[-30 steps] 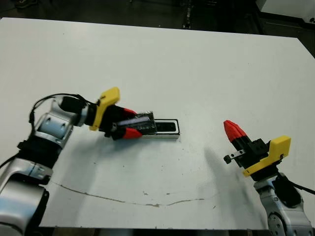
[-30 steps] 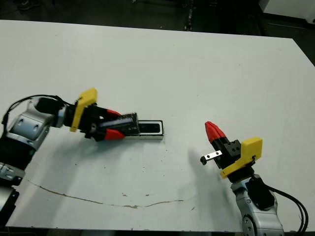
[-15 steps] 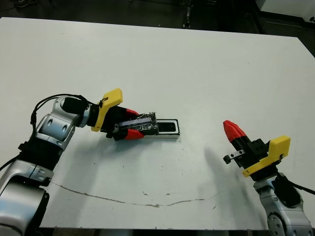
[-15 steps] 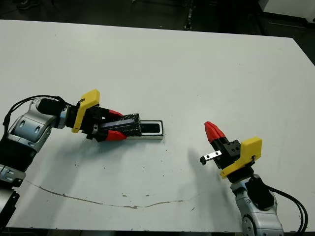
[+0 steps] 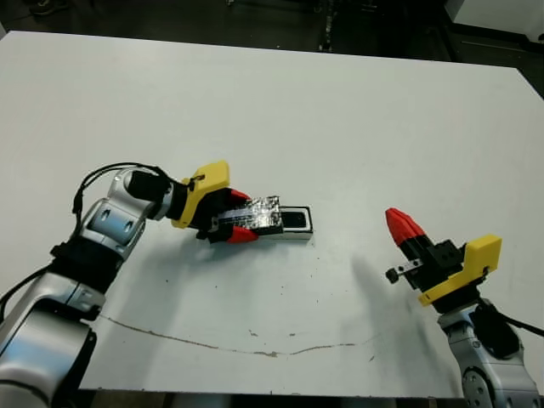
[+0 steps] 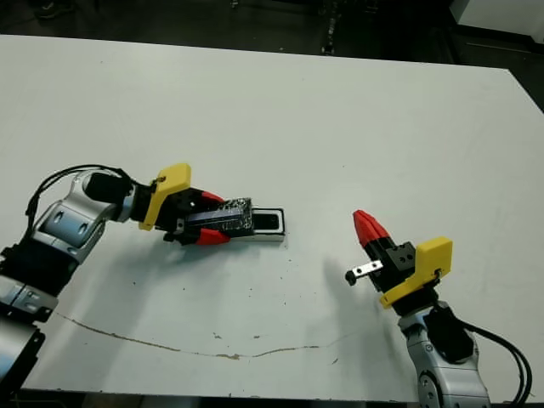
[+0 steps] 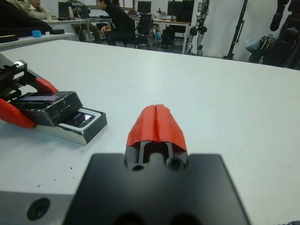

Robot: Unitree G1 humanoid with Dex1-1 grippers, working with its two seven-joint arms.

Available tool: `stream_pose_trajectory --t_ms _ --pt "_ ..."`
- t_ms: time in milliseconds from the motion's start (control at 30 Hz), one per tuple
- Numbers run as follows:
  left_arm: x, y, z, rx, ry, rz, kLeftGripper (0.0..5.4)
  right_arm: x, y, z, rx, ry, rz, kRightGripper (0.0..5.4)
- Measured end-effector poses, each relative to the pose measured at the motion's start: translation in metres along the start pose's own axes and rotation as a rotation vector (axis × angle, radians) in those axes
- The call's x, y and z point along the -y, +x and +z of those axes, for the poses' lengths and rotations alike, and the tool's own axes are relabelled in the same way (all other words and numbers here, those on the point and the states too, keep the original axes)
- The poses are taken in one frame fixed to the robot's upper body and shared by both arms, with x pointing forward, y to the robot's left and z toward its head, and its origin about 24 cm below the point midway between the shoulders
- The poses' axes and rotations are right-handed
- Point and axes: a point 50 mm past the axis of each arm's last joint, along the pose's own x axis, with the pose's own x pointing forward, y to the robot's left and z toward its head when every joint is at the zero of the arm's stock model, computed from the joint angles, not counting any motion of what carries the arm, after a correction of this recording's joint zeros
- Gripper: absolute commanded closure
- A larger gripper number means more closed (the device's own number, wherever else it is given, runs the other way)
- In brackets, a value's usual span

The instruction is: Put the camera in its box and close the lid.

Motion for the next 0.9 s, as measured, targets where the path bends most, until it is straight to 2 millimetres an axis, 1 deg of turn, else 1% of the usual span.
stream_pose_trajectory --t_ms 133,167,367,667,900 --pt "-0.001 0.007 0.004 0.006 0.012 -0.014 2.24 0.0 0.0 0.0 0.0 0.0 0.0 5.4" --pt "-0.002 0.012 0.007 0.008 0.013 -0.022 2.24 0.0 0.0 0.0 0.0 0.001 0.0 5.4" --pt "-0.007 0.029 0.008 0.04 -0.041 -0.055 2.24 0.0 0.0 0.001 0.002 0.0 0.0 5.4" --pt "-0.012 0.04 0.009 0.041 -0.068 -0.096 2.24 0.0 0.0 0.0 0.001 0.0 0.0 5.4" --pt "-0.014 0.042 0.008 0.039 -0.073 -0.11 2.24 0.0 -0.001 0.0 -0.001 0.001 0.002 5.4"
